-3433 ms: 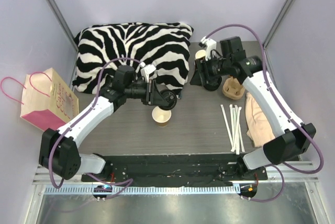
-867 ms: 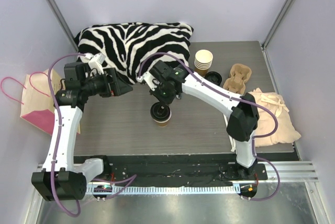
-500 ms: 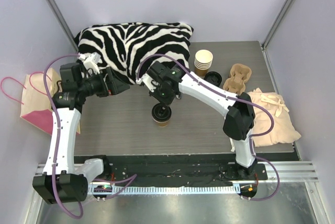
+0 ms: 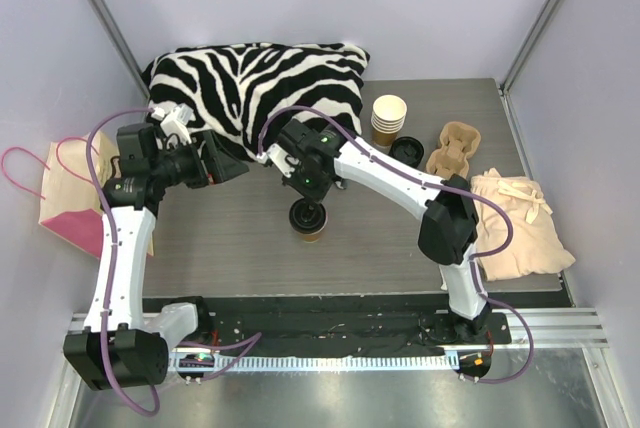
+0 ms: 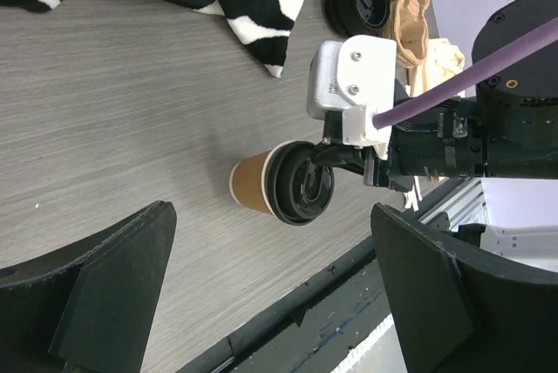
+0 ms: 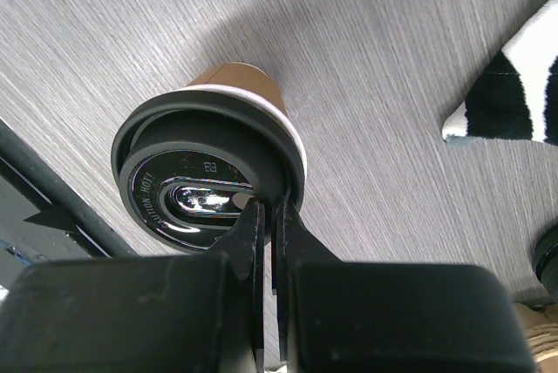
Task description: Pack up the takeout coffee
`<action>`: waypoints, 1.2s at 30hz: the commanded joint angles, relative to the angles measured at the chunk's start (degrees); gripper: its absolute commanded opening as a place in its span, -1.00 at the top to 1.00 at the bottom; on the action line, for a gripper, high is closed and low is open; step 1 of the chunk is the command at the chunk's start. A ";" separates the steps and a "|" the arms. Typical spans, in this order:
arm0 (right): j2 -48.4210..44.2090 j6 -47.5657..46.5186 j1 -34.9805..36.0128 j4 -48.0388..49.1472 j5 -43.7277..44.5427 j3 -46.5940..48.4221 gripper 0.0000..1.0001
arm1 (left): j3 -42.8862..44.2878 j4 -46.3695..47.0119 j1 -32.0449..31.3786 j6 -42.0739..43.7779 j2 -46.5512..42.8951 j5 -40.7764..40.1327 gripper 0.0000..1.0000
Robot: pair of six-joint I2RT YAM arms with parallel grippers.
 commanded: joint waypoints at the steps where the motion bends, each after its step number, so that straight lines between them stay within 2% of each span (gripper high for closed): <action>1: 0.76 -0.61 0.24 -0.06 1.58 2.40 0.98 | -0.66 2.09 0.46 -0.77 -1.53 1.83 -0.99; 8: 1.99 -1.49 0.24 -0.76 1.85 2.14 0.98 | -1.10 2.18 0.63 -0.60 -2.06 1.75 -0.99; 15: 2.26 -2.80 0.24 -1.64 5.97 0.12 0.98 | -1.36 2.18 0.63 -0.60 -1.89 1.92 -0.99; 26: -0.73 -5.35 -0.73 -2.26 9.58 -4.97 0.98 | -1.89 1.74 0.63 0.37 -1.80 3.50 -0.99; 30: -1.43 -4.65 -1.43 -1.73 7.30 -5.68 0.98 | -5.48 8.39 0.81 -3.13 -4.60 8.67 -0.99; 34: -2.14 -4.12 -1.61 -1.03 5.63 -5.16 0.77 | -9.09 14.21 0.81 -7.10 -7.07 11.23 -0.99; 36: -2.40 -3.95 -1.69 -1.03 4.92 -4.45 0.57 | -9.10 14.05 0.81 -7.19 -6.63 11.33 -0.99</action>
